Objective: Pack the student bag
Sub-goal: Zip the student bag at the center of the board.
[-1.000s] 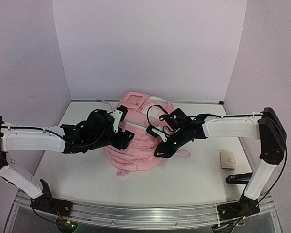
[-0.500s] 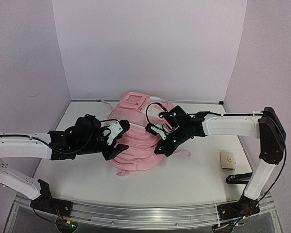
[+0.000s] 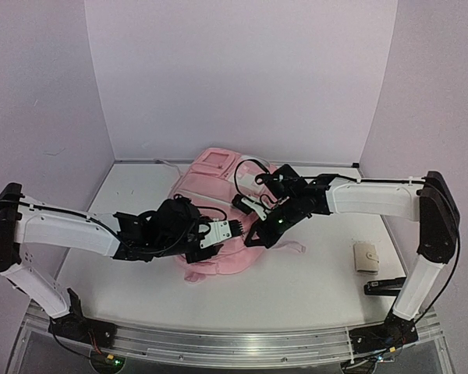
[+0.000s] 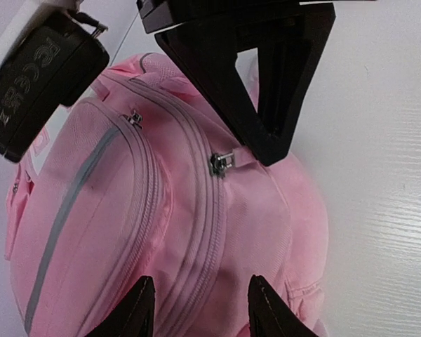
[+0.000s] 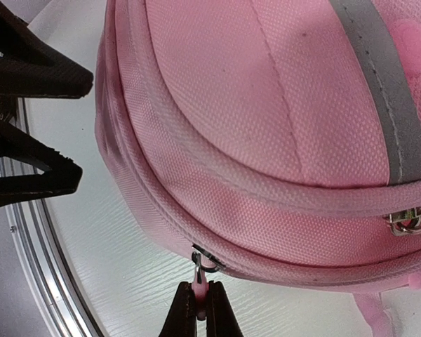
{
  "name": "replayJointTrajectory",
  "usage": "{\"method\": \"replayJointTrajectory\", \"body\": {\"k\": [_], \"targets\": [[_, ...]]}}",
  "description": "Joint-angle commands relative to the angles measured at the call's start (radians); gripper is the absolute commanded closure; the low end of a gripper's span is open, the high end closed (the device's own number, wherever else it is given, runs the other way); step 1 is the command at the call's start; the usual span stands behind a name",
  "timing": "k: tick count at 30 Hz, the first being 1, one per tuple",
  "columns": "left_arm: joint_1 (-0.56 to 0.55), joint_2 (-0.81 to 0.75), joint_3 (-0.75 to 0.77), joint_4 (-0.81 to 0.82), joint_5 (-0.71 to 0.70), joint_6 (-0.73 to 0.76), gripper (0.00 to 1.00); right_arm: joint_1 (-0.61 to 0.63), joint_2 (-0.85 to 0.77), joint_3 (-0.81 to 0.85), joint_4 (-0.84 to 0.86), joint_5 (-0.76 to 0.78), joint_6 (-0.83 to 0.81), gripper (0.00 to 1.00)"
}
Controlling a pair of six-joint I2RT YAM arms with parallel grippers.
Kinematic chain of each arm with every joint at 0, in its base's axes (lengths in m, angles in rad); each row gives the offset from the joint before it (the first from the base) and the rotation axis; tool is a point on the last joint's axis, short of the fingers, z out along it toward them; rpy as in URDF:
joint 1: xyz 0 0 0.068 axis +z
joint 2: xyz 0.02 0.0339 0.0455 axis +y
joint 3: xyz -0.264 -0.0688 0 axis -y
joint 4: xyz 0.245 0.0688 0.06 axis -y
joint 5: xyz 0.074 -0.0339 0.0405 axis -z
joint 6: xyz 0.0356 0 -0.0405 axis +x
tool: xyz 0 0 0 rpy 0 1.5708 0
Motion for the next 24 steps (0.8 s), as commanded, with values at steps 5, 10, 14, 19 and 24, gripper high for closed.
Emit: {"method": "replayJointTrajectory", "body": {"k": [5,10,14,19,24], "targets": [[-0.008,0.114,0.107,0.069,-0.044,0.120,0.62,0.005,-0.027,0.051,0.013,-0.067,0.015,1.00],[-0.008,0.150,0.113,0.103,-0.095,0.134,0.69,0.003,-0.030,0.052,0.004,-0.072,0.015,1.00],[-0.008,0.162,0.104,0.118,-0.160,0.139,0.86,-0.012,-0.039,0.044,-0.009,-0.069,0.014,1.00],[-0.008,0.093,0.053,0.120,-0.169,0.106,1.00,-0.085,-0.063,0.032,-0.040,-0.036,-0.001,1.00],[-0.007,0.012,0.000,0.113,-0.171,0.082,1.00,-0.196,-0.074,0.025,-0.057,0.002,-0.014,1.00]]}}
